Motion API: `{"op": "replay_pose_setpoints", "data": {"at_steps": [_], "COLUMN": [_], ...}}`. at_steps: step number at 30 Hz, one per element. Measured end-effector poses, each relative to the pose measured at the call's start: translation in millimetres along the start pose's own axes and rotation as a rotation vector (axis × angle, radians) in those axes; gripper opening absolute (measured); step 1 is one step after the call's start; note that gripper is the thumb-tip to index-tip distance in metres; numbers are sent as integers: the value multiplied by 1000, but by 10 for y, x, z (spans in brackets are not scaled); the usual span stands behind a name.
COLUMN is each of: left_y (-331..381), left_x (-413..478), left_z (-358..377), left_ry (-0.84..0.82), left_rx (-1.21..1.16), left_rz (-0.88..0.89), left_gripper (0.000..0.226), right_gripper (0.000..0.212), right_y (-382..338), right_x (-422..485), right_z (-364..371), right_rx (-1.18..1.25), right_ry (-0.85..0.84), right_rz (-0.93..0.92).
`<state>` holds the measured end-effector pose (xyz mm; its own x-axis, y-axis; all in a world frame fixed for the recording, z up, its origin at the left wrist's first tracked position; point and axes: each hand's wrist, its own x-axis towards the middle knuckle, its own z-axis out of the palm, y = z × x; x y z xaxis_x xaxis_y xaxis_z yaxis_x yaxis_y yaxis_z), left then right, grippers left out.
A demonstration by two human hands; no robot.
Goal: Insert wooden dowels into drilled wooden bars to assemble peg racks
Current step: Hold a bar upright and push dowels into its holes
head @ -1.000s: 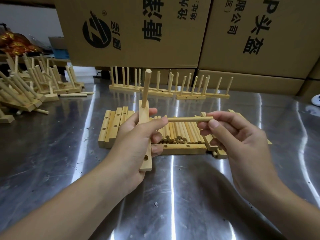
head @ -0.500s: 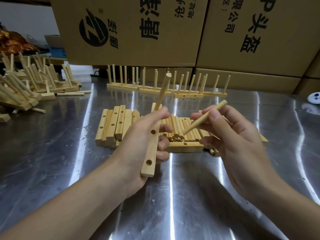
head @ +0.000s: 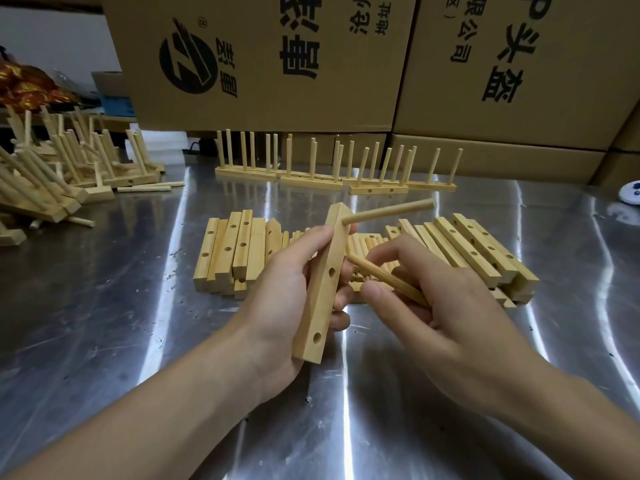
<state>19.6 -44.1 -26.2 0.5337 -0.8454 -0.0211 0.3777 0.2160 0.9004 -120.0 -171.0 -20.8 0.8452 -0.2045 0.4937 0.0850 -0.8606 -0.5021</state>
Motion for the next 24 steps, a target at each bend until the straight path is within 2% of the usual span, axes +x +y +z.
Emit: {"op": "replay_pose_setpoints", "data": {"at_steps": [6, 13, 21, 22, 24], "left_y": [-20, -32, -36, -36, -39], "left_x": [-16, -20, -18, -25, -41], "left_z": [17, 10, 30, 35, 47], "left_ry": [10, -17, -18, -19, -27], "left_rx": [47, 26, 88, 102, 147], "left_rz": [-8, -7, 39, 32, -3], "left_gripper": [50, 29, 26, 29, 48], "right_gripper": [14, 19, 23, 23, 24], "right_y": [-66, -17, -24, -30, -40], "right_x": [3, 1, 5, 5, 4], "right_z": [-30, -25, -59, -61, -60], "right_rx": [-104, -143, -232, -239, -243], "right_ry": [-12, 21, 8, 11, 22], "right_rz": [-44, -50, -68, -73, -81]}}
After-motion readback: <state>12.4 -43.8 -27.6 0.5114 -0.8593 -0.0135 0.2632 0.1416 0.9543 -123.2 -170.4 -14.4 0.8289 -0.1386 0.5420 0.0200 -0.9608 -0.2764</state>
